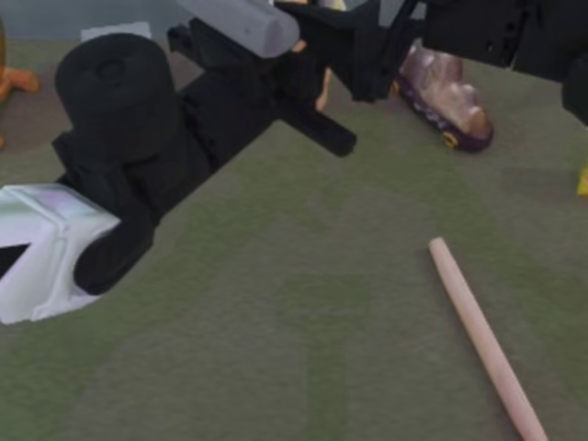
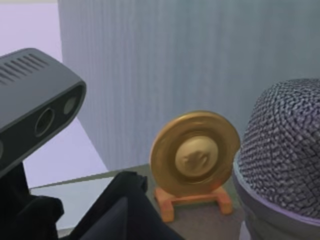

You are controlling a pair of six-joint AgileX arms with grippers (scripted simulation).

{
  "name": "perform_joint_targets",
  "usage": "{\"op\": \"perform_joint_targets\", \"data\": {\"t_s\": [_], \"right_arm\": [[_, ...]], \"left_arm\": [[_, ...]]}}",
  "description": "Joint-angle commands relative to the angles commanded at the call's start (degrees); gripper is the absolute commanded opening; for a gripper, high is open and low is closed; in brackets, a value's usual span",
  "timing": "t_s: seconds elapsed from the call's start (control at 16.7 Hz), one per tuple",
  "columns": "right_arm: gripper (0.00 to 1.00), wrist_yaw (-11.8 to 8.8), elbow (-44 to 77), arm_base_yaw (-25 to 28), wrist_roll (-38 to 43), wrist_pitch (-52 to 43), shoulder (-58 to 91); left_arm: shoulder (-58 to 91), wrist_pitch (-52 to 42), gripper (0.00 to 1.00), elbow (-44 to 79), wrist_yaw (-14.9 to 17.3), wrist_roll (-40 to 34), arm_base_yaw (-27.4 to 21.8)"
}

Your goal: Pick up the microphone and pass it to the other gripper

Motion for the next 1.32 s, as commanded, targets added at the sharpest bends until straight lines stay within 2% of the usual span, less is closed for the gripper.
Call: {"op": "perform_joint_targets", "data": {"t_s": [0.12,0.36,1.14,1.32], "right_arm": [[1.00,1.26,1.53,1.23,0.05,0.25,1.76],[1.00,1.32,1.60,1.29,0.06,0.26,1.84],[0.02,1.32,1.60,1.29,0.06,0.26,1.84],[0.00,1.32,1.60,1.29,0.06,0.26,1.84]], "left_arm": [[0.00,0.00,0.00,0.00,0.00,0.00,0.00],[0.00,0.00,0.00,0.00,0.00,0.00,0.00],[0.00,0.00,0.00,0.00,0.00,0.00,0.00],[0.00,0.00,0.00,0.00,0.00,0.00,0.00]]}}
